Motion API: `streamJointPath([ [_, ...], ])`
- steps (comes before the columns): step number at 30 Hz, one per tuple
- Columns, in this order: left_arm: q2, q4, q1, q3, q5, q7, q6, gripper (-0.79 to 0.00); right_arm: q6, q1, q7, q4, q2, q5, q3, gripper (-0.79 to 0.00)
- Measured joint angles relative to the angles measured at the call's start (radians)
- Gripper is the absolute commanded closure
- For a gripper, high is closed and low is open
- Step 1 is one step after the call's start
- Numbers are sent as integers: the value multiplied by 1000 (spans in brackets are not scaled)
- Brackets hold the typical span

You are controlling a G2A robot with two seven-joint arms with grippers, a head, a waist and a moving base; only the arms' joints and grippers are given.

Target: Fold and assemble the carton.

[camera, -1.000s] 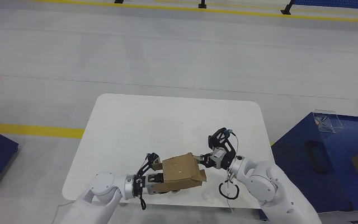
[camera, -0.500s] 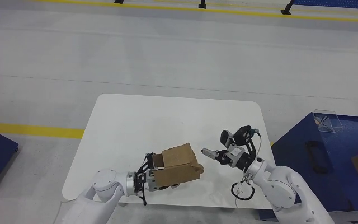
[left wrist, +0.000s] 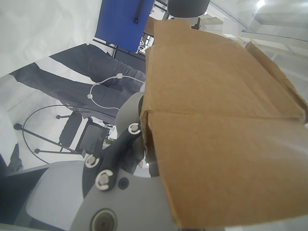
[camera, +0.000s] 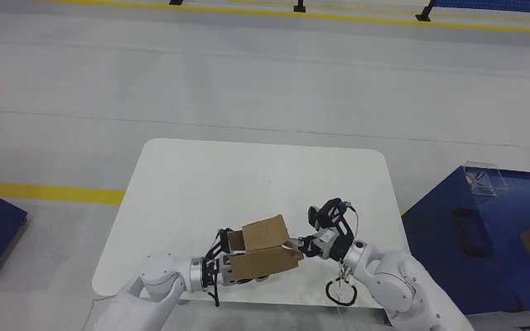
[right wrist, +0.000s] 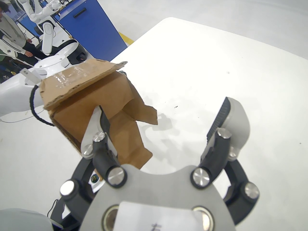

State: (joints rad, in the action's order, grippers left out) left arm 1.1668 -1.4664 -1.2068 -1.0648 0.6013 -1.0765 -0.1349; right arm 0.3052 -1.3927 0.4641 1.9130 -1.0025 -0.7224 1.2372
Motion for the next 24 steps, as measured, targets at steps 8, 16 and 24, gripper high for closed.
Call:
streamJointPath([
  [8,-2,-4,-7,1,-4,-3,26,0,19,2,12,-6,-2,9,-2,-785],
  [16,-4,-1,-9,4,-18,8,33,0,75,-8,-13,-18,-2,-20,1,-785],
  [24,-4,-1,-9,4,-18,8,32,0,109,-7,-14,-30,-4,15,4,-785],
])
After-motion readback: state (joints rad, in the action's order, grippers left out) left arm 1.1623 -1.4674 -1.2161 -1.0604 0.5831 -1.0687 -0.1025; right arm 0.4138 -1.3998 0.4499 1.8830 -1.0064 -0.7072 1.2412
